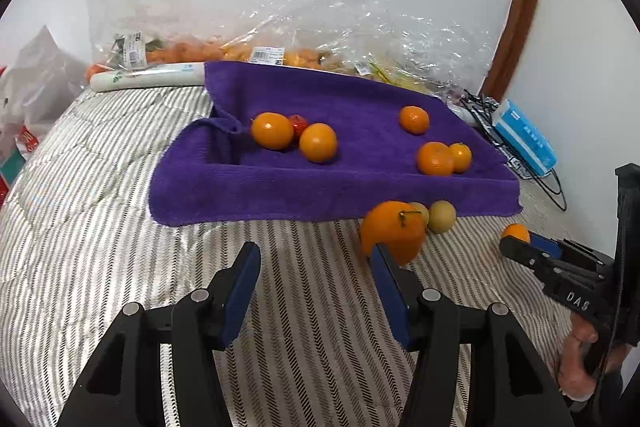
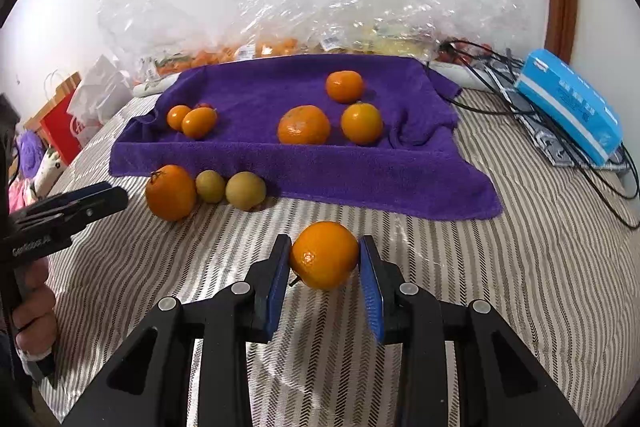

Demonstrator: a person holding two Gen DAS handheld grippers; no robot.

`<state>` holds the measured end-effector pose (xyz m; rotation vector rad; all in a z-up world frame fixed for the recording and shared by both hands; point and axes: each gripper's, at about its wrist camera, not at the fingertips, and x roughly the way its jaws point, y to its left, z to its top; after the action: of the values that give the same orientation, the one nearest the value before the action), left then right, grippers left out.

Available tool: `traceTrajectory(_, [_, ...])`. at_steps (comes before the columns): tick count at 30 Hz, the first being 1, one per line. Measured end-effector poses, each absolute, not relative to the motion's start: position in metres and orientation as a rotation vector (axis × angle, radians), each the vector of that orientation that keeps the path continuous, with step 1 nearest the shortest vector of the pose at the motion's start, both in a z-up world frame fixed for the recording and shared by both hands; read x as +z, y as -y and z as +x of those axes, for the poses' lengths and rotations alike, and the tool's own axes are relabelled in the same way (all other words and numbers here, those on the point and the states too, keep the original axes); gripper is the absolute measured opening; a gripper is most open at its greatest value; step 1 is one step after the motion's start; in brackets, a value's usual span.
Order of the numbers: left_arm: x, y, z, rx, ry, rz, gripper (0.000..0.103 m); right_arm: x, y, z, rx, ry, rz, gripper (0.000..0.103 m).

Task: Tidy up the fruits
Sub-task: 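Lift the tangerine with the right tool while the left tool approaches a large orange, then close the left tool on the large stemmed orange and lift it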

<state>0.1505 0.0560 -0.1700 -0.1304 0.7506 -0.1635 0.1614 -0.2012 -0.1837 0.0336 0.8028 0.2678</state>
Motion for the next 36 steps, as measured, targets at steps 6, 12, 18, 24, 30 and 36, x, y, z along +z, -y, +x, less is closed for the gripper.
traceTrajectory(6, [-0.173,-0.050,0.148,-0.169,-0.782,-0.111,0.055,-0.184,0.208,0.162,0.271,-0.808,0.067,0.034])
traceTrajectory(12, [-0.172,-0.034,0.151,-0.203,-0.796,-0.055,0.056,-0.187,0.210,0.163,0.290,-0.833,0.086,0.034])
traceTrajectory(18, [-0.172,-0.023,0.163,-0.231,-0.802,-0.034,0.065,-0.188,0.221,0.166,0.268,-0.842,0.130,0.034])
traceTrajectory(24, [-0.174,0.000,0.179,-0.264,-0.807,0.048,0.066,-0.189,0.219,0.167,0.266,-0.853,0.125,0.034])
traceTrajectory(30, [-0.180,-0.001,0.192,-0.297,-0.856,-0.028,0.057,-0.189,0.217,0.167,0.268,-0.850,0.109,0.034])
traceTrajectory(36, [-0.178,-0.008,0.189,-0.345,-0.833,-0.107,0.042,-0.188,0.211,0.167,0.288,-0.838,0.085,0.034])
